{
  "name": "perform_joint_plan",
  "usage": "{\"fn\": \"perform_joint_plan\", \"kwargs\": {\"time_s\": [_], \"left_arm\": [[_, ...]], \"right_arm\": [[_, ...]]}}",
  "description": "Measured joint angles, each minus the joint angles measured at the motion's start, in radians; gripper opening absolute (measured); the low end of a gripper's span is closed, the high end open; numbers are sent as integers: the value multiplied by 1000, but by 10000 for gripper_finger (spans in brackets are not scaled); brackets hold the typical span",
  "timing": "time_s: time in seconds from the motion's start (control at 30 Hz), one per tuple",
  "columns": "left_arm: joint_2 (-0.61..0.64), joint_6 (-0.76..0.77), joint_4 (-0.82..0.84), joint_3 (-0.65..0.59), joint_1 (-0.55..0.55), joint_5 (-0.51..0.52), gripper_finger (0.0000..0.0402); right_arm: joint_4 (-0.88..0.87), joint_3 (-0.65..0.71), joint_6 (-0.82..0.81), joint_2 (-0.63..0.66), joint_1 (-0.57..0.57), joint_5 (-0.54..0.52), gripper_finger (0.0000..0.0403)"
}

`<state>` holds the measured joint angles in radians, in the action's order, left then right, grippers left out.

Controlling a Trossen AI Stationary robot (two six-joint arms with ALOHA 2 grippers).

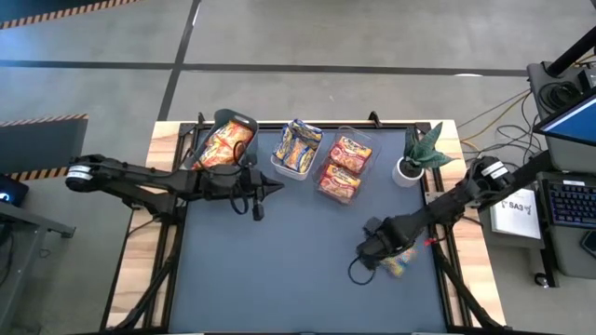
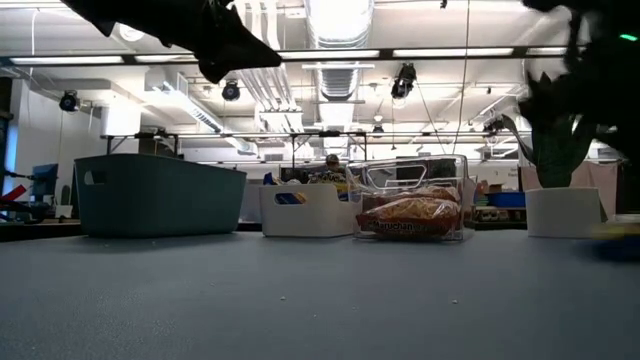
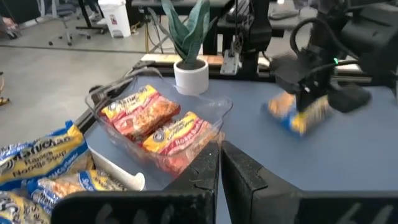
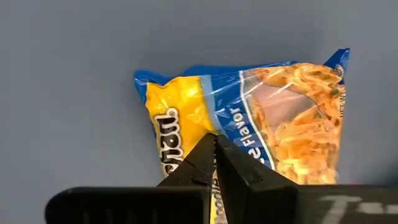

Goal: Sort Maruchan noodles
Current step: Put the blue noodle pack into the white bin

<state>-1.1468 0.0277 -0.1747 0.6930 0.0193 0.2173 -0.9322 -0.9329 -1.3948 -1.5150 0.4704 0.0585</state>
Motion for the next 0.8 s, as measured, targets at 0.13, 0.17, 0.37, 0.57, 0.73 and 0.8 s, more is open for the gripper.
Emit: {"fn": "perform_joint_plan", "kwargs": {"time_s": [0.13,0.17,0.37,0.57,0.73,0.8], "left_arm": [[-1,0,-38,0,0,0,0],[-2,0,-41,0,0,0,0],[-23,8,-39,0,0,-7,0],[-93,15,-37,0,5,-151,0],[-201,38,-117,0,30,-158,0],[-251,40,-201,1,39,-158,0]], "right_arm": [[97,-73,75,0,-7,-373,9],[128,-96,123,9,-8,-449,9],[170,-226,370,51,-20,-555,9],[147,-193,358,113,-19,-476,9],[155,-73,299,166,-24,-463,9],[164,-10,284,190,-33,-431,9]]}}
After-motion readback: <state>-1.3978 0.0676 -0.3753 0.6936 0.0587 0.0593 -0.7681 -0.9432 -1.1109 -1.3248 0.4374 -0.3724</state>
